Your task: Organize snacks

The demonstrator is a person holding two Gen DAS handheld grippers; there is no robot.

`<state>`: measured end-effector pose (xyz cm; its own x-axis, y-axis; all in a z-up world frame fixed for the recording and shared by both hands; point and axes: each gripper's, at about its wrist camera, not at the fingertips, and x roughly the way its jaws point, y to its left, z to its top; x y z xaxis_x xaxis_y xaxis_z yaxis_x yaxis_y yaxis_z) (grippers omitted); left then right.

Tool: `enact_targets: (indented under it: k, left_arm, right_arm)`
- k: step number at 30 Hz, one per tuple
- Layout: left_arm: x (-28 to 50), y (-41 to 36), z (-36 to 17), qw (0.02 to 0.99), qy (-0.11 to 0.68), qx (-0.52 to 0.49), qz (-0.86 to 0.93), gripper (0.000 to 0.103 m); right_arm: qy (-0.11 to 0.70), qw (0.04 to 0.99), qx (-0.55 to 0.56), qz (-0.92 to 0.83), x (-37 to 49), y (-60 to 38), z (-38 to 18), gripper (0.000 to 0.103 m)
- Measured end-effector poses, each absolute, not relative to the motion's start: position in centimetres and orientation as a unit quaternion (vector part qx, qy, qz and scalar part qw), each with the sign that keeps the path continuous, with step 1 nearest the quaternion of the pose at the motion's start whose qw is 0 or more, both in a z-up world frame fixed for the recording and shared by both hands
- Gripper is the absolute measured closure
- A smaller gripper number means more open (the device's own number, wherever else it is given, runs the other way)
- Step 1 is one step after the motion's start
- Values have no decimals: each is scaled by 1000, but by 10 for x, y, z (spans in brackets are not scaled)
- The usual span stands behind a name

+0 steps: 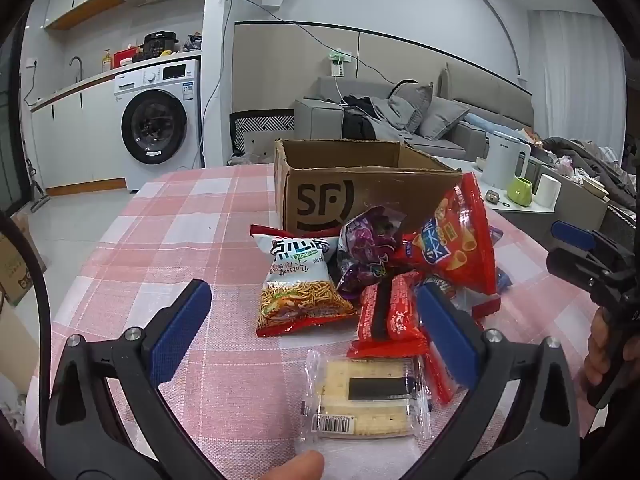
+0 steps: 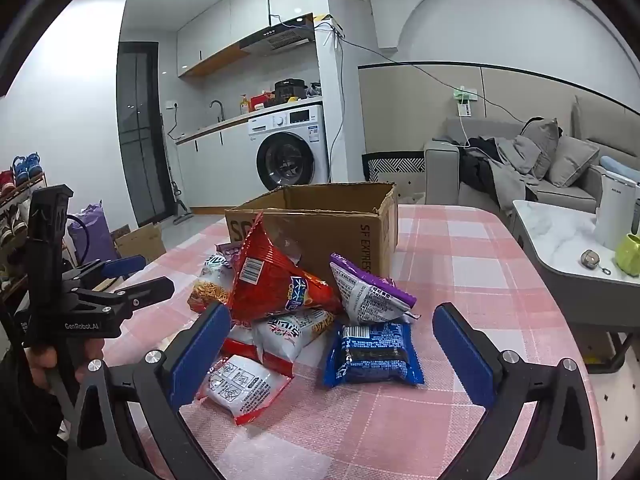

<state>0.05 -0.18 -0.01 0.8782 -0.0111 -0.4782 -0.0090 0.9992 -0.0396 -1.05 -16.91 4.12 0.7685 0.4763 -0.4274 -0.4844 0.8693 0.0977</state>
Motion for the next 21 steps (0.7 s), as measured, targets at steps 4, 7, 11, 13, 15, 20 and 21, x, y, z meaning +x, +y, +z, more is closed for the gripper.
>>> enact_targets:
  k: [4, 7, 11, 13, 15, 20, 21]
  left_arm:
    - [1, 1, 0, 969, 245, -35, -6, 1]
    - [2, 4, -1, 969, 245, -35, -6, 1]
    - [1, 3, 0, 969, 243, -32, 2, 1]
    - [1, 3, 1, 969, 243, -31, 1, 1]
    - [0, 3, 2, 969, 243, -31, 0, 1]
    - [1, 2, 1, 969, 244, -31, 2, 1]
    - [1, 2, 1, 969, 244, -31, 2, 1]
  right_arm:
    - [221, 941, -7, 256, -11, -170, 41, 0]
    - [223, 941, -7, 256, -11, -170, 41, 0]
    - [222, 941, -7, 255, -11, -170, 41, 0]
    - [222, 941, -7, 255, -11, -170, 41, 0]
    - [221, 941, -7, 255, -11, -170, 42, 0]
    - [221, 941, -7, 256, -11, -171, 42, 0]
    - [221, 941, -7, 255, -11, -171, 42, 0]
